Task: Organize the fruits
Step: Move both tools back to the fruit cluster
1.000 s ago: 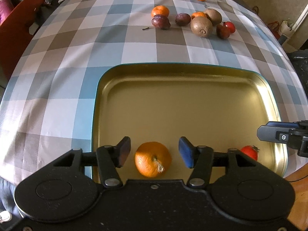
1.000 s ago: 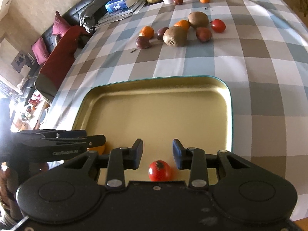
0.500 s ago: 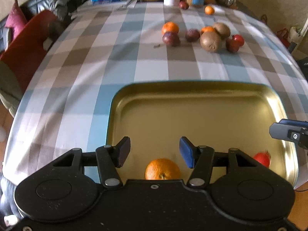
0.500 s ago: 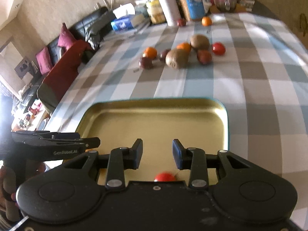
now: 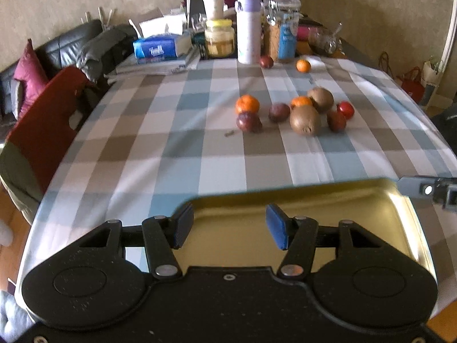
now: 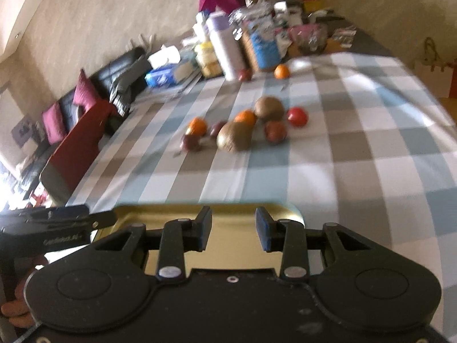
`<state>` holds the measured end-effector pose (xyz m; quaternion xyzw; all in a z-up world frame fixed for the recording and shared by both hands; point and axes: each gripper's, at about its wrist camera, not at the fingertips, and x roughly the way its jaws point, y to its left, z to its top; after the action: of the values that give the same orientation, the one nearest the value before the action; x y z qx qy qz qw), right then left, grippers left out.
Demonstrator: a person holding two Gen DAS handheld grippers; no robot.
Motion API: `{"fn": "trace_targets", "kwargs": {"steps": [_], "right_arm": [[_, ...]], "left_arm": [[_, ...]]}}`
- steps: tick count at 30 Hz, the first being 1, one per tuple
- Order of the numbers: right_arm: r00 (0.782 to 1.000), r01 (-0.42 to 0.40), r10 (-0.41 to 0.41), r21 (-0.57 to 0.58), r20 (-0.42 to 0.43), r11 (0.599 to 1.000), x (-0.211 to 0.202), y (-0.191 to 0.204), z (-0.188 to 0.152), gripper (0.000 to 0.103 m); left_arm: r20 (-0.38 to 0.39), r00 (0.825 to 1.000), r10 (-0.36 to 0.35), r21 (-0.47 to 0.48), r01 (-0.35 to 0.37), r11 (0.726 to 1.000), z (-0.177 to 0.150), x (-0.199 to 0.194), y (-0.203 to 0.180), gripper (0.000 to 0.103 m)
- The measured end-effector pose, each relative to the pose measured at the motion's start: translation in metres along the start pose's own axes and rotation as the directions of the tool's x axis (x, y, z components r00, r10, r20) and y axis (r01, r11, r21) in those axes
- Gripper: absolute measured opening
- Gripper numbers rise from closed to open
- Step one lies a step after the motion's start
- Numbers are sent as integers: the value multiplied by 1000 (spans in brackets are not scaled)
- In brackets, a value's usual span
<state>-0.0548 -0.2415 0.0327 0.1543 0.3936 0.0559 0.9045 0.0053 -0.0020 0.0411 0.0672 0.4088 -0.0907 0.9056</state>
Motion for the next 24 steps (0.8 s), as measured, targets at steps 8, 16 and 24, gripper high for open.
{"fn": "trace_targets", "kwargs": {"steps": [8, 16, 24], "right_arm": [[987, 57, -56, -3, 151, 998, 10, -19, 33, 37], [971, 135, -128, -19, 202, 991, 50, -29, 59, 37], [970, 178, -183, 49, 158, 983, 104, -49, 79, 37]], "left_arm": [[105, 994, 41, 42, -45, 998, 29, 14, -1, 62], [151, 987, 49, 73, -60, 996, 59, 51, -1, 62], [98, 995, -18, 154, 3, 988, 74, 99, -10, 63]]}}
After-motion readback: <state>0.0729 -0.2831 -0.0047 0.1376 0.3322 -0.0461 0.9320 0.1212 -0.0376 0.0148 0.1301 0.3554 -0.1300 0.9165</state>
